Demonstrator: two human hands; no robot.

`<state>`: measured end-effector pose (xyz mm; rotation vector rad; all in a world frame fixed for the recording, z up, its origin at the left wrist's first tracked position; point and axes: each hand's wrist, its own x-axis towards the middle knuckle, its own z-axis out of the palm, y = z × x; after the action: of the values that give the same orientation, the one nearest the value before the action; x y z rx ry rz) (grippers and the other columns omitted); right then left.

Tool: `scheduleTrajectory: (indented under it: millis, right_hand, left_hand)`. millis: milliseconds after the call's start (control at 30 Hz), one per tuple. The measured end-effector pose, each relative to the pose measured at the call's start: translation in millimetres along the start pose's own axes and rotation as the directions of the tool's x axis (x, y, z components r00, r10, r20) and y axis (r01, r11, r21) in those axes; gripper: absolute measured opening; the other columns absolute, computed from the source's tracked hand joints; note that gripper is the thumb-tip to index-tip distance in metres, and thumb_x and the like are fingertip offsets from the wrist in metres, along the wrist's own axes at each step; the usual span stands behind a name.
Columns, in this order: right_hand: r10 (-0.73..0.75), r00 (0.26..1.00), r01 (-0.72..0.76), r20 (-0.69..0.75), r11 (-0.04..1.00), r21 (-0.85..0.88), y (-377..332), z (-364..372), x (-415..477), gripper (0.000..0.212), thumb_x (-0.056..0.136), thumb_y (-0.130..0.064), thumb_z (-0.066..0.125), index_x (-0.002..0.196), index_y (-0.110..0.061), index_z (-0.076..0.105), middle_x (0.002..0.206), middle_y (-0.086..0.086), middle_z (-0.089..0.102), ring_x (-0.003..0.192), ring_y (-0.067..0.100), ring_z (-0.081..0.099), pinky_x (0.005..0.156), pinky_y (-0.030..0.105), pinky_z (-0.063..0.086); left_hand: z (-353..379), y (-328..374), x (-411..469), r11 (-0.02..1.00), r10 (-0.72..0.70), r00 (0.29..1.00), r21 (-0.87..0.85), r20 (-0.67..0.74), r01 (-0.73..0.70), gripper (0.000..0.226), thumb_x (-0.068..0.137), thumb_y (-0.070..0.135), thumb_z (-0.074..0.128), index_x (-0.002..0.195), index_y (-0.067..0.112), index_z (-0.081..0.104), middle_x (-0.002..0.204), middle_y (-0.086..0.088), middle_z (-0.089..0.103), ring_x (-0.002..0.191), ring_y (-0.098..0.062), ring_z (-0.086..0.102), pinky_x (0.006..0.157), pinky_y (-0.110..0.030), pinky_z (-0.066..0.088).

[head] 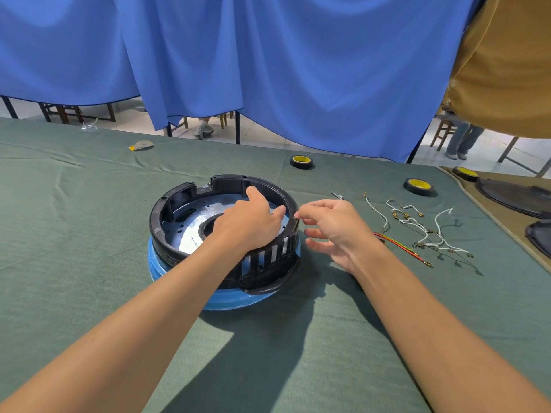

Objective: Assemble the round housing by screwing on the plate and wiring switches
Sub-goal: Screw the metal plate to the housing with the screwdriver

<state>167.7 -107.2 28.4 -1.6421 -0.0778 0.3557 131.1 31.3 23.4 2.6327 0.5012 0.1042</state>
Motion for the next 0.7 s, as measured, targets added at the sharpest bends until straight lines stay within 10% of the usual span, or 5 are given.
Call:
scheduleTrajectory:
  millis: [233,367,500,700]
  right_hand:
    - [0.001,1.000,-0.001,-0.016,1.000,-0.001,-1.0,0.7,-1.3,0.019,0.079,-0.008,0.071,0.097,-0.007,0.064,0.089,0.002,0.057,0.084,0.015,0.053,0.061,0.030,0.049]
    - [0.096,0.995,-0.097,0.015,0.992,0.075,-0.8,-0.1,0.6,0.019,0.077,-0.010,0.071,0.093,-0.009,0.062,0.090,0.001,0.052,0.100,0.021,0.048,0.086,0.045,0.049]
    - [0.142,0.988,-0.150,0.063,0.978,0.145,-1.8,-1.5,0.0,0.011,0.076,-0.005,0.071,0.083,-0.009,0.062,0.087,0.005,0.052,0.091,0.025,0.052,0.072,0.039,0.050]
    - [0.136,0.990,-0.140,0.034,0.973,0.183,0.7,0.1,-0.7,0.019,0.075,-0.005,0.073,0.083,-0.014,0.057,0.098,0.006,0.052,0.102,0.029,0.053,0.074,0.044,0.056]
  left_hand:
    - [-11.8,8.1,-4.9,0.996,-0.007,1.000,0.094,0.001,0.007,0.036,0.104,0.046,0.031,0.112,0.012,0.038,0.130,-0.023,0.053,0.117,-0.043,0.049,0.081,-0.041,0.034]
    - [-9.9,17.1,-15.7,0.990,0.137,0.990,0.046,-0.024,-0.135,0.034,0.103,0.045,0.034,0.108,0.014,0.045,0.100,-0.010,0.056,0.091,-0.032,0.054,0.071,-0.038,0.040]
    - [-0.1,16.0,-30.1,0.969,0.206,0.978,0.138,0.026,-0.207,0.030,0.097,0.046,0.040,0.107,0.018,0.036,0.100,-0.008,0.057,0.087,-0.033,0.050,0.071,-0.040,0.038]
    - [-5.0,17.7,-29.4,0.959,0.018,0.979,0.273,0.202,-0.074,0.104,0.075,0.077,0.059,0.144,0.012,0.016,0.131,-0.018,0.053,0.116,-0.038,0.054,0.087,-0.041,0.046]
